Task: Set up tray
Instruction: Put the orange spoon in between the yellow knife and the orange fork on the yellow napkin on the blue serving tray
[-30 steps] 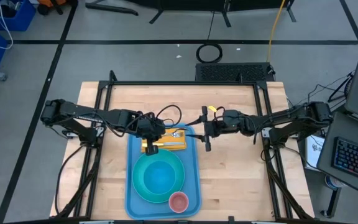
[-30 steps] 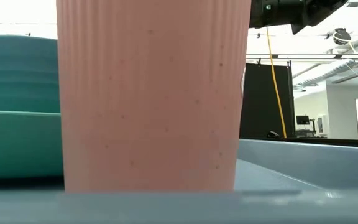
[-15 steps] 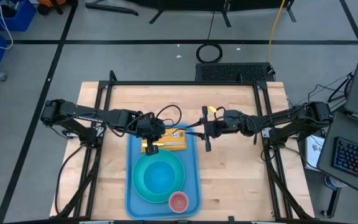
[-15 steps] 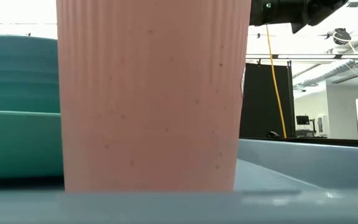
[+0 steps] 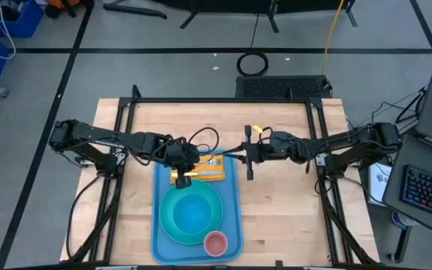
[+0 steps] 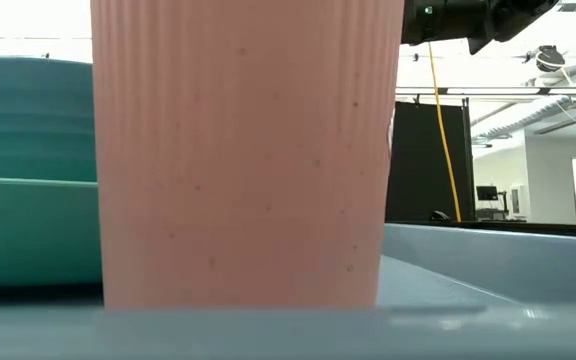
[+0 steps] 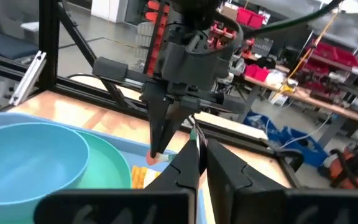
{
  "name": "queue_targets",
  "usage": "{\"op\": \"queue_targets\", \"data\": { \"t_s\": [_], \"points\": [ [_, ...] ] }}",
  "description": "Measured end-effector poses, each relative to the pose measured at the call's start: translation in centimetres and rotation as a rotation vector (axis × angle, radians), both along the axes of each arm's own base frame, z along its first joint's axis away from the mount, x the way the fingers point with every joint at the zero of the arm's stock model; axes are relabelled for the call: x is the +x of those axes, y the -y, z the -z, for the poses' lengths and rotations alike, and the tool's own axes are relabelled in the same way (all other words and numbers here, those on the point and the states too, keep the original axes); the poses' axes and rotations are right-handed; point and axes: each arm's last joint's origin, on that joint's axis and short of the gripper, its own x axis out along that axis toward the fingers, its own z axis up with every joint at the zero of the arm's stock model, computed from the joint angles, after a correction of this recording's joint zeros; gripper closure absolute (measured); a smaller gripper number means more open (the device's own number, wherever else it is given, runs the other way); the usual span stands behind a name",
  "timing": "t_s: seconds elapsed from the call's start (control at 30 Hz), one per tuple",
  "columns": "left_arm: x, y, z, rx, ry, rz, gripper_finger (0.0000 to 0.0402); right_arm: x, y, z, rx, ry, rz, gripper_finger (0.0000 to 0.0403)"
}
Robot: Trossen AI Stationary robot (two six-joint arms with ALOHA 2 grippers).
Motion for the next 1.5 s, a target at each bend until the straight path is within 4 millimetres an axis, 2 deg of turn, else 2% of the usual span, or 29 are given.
{"op": "queue_targets", "data": {
  "t_s": [0.3,0.43,0.6,0.7,0.8,0.97,1.1,1.2,1.37,1.5],
  "points": [
    [0.1,0.0,0.0,0.009,0.009,-0.007,0.0373,0.0,0.3,0.3,0.106,-0.031,0.102,0.0402],
    [0.0,-0.2,0.0,0.048,0.007,-0.031,0.0358,-0.1,0.6,0.8,0.148,-0.074,0.089,0.0402],
    [-0.4,-0.6,0.1,0.195,-0.025,-0.099,0.0362,-0.1,1.8,0.9,0.172,-0.083,0.155,0.0401],
    [-1.2,-0.9,-0.1,0.388,-0.057,-0.211,0.0380,-0.2,2.5,0.9,0.217,-0.076,0.186,0.0401],
    [-1.6,-0.9,-0.3,0.582,-0.056,-0.307,0.0397,-0.4,3.7,1.1,0.281,-0.060,0.248,0.0401],
    [-2.0,-0.3,-0.5,0.742,-0.049,-0.332,0.0383,-1.1,5.9,2.1,0.430,-0.055,0.343,0.0401],
    [-2.1,-0.3,-0.4,0.769,-0.065,-0.313,0.0380,-1.8,7.6,2.1,0.547,0.030,0.288,0.0401],
    [-2.4,-0.5,0.1,0.865,-0.087,-0.334,0.0391,-2.4,9.0,1.6,0.599,0.114,0.265,0.0402],
    [-3.2,-0.9,1.2,1.061,-0.106,-0.398,0.0391,-3.6,12.0,1.9,0.777,0.100,0.238,0.0402],
    [-4.0,-1.2,2.8,1.135,-0.125,-0.427,0.0378,-4.0,13.0,2.8,0.921,0.032,0.168,0.0402]
  ]
}}
